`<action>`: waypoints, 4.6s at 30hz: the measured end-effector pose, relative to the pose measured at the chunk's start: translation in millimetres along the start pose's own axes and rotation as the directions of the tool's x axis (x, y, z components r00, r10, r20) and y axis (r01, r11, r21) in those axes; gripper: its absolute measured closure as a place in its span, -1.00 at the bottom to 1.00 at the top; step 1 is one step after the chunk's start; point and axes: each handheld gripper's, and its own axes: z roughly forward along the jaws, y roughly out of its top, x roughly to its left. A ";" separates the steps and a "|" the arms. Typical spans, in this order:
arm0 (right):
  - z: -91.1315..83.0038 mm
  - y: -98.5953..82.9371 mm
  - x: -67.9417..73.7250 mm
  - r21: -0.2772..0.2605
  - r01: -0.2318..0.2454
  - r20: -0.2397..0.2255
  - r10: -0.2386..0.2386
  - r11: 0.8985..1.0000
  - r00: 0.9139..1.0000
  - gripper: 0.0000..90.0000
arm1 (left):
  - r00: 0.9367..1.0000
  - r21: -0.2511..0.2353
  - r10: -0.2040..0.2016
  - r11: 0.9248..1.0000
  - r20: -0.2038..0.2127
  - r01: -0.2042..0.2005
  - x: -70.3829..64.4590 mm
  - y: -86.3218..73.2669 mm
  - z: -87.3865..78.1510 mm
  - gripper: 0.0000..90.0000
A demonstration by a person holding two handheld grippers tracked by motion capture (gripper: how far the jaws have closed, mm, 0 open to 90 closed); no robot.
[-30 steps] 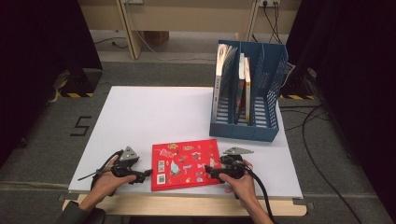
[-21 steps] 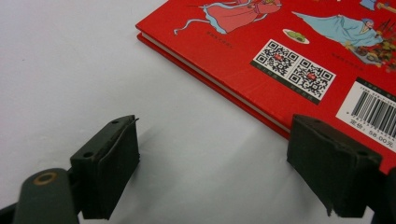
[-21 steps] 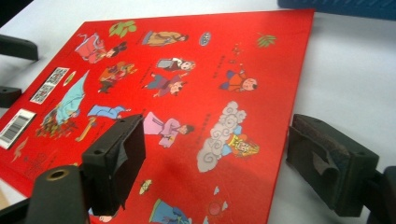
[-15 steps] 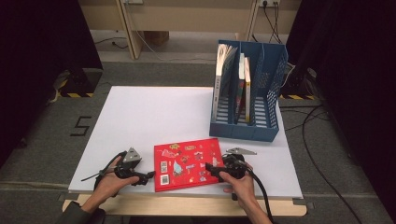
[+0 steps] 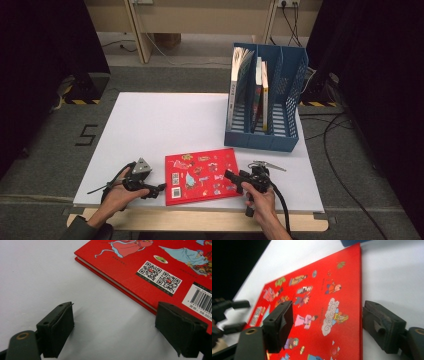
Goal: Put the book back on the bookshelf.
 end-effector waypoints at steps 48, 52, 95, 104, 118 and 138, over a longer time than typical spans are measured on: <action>-14.1 73.4 214.9 -0.050 0.631 -0.194 -0.627 0.774 0.755 0.16 | 0.999 -0.055 -0.023 0.998 -0.032 0.021 -10.2 14.9 23.7 -0.88; -12.3 72.7 205.3 -0.079 0.624 -0.172 -0.627 0.777 0.759 0.15 | 0.999 -0.060 -0.023 0.998 -0.033 0.021 -10.4 14.9 24.0 -0.88; 17.3 80.5 124.8 -0.182 0.107 -0.401 -0.173 0.977 0.899 0.59 | 0.998 -0.094 -0.067 0.993 -0.016 0.065 -1.5 12.7 21.2 -0.70; 16.3 80.0 131.7 -0.175 0.166 -0.365 -0.221 0.970 0.904 0.62 | 0.998 -0.097 -0.069 0.993 -0.014 0.067 -1.2 12.5 21.1 -0.70; 10.0 101.5 111.8 -0.211 0.008 -0.401 -0.094 0.977 0.911 0.62 | 0.991 -0.129 -0.135 0.982 0.013 0.135 6.1 11.9 19.6 -0.67; -95.3 125.5 75.1 -0.390 -0.088 -0.362 -0.065 0.917 0.930 0.60 | 0.974 -0.198 -0.225 0.955 0.008 0.222 28.8 14.8 8.7 -0.67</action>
